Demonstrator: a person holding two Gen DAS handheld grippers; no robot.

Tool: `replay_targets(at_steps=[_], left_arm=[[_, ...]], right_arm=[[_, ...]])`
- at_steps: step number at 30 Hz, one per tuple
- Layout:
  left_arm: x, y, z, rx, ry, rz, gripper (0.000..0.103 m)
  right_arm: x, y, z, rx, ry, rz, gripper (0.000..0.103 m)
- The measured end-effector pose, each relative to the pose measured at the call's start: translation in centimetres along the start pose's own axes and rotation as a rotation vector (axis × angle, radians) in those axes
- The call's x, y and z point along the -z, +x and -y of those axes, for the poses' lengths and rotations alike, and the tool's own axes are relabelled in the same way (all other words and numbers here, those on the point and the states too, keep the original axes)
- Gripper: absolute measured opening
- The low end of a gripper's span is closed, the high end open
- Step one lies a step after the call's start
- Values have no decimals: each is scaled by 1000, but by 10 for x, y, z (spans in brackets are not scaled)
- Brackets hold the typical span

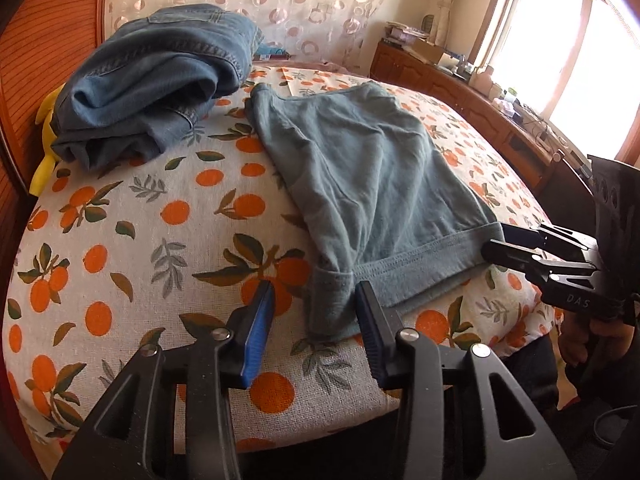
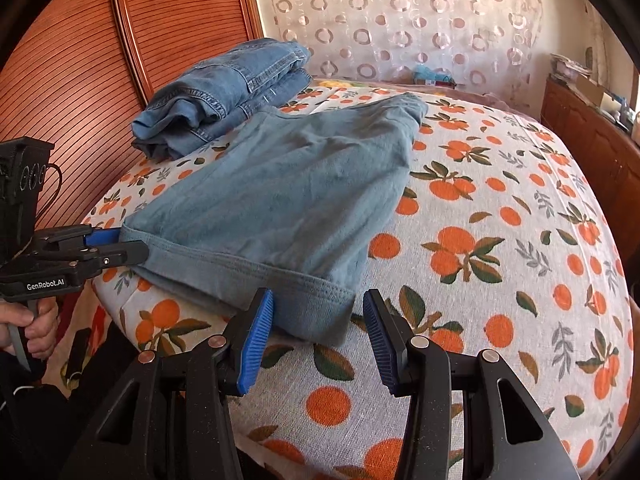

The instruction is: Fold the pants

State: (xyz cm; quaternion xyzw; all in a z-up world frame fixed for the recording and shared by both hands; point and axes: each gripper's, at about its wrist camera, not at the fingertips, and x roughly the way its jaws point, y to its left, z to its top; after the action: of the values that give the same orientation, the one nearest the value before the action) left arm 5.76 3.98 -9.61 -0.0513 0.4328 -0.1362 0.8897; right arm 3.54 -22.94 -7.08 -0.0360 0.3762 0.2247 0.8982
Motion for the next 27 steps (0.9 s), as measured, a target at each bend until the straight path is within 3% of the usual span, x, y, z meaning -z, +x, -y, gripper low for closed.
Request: replay_targets(at_steps=[3,11,13,27], left_arm=[[2,0,1,11,2,0,40],[7,-2,5,57,28,17,18],[8,-4,4,70,26,12,15],[21,-22,18,148,32,-17,12]], right_arm=[[3,0,-1,-10,-6,-2,48],[6,-3,5,-48,10,11,16],[8,-6,5,-62,14,18,13],[28,-51,8,-102,33,40,9]])
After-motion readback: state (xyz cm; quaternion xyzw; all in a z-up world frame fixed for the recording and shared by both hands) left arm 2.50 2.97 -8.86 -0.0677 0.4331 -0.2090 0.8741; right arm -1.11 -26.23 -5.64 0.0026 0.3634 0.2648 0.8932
